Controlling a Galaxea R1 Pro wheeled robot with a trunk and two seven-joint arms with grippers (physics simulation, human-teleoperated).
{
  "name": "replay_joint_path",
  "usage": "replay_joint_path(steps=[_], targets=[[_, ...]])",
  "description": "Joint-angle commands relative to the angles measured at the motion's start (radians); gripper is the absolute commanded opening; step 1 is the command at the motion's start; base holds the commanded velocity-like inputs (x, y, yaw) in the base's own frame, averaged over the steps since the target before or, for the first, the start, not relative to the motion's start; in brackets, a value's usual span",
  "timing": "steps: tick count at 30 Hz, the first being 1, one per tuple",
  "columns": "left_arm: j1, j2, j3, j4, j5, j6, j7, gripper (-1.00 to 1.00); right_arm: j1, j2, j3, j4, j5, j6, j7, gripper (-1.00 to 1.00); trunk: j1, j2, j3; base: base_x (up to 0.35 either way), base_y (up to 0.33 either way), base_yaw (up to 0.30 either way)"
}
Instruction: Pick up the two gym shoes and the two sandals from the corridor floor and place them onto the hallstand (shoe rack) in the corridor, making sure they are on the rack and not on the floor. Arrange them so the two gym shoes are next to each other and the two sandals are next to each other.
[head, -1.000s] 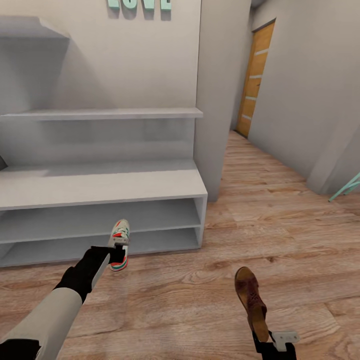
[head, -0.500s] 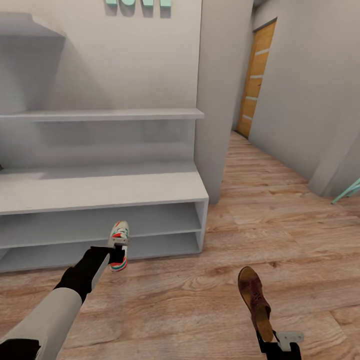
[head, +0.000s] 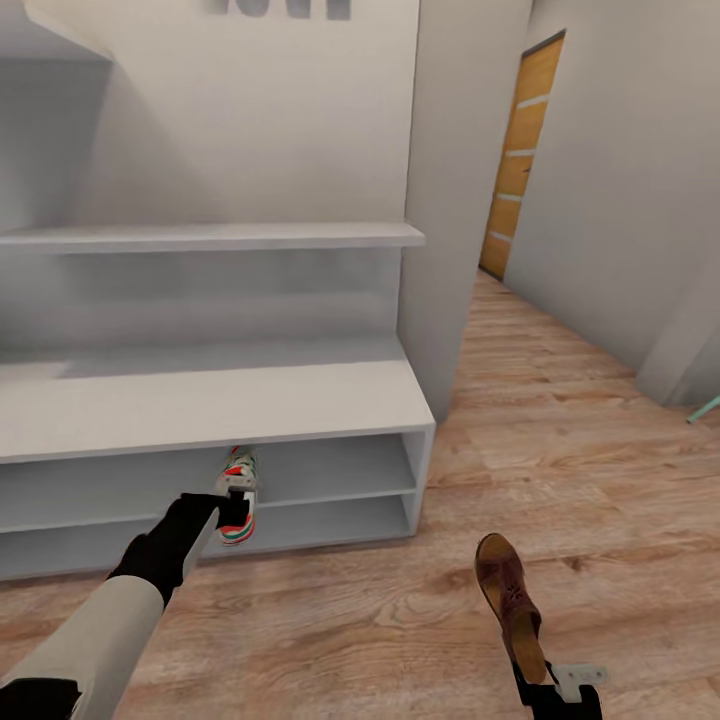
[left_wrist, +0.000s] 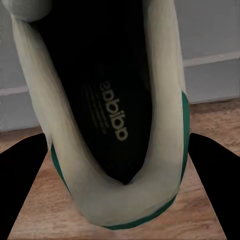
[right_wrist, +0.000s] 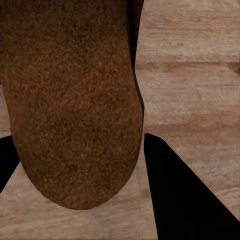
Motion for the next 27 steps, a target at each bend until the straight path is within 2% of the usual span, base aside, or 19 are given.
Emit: replay_joint_path(steps=[1, 8, 27], targets=[[0.0, 0.001, -0.004, -0.001, -0.002, 0.004, -0.002, -1.0, -0.001, 0.0, -0.009, 0.0, 0.003, -0.003, 0.009, -1.0, 0.0, 0.0, -0.001, 0.326, 0.088, 0.0], [0.002, 0.002, -0.003, -0.003, -0.002, 0.001, -0.002, -1.0, -0.001, 0.0, -0.009, 0.0, 0.003, -0.003, 0.009, -1.0, 0.0, 0.0, -0.001, 0.305, 0.09, 0.0], [0.006, 0.001, -0.009, -0.007, -0.002, -0.002, -0.003, -1.0, 0.0, 0.0, -0.01, 0.0, 0.003, -0.002, 0.009, -1.0, 0.0, 0.0, -0.001, 0.046, 0.005, 0.0]])
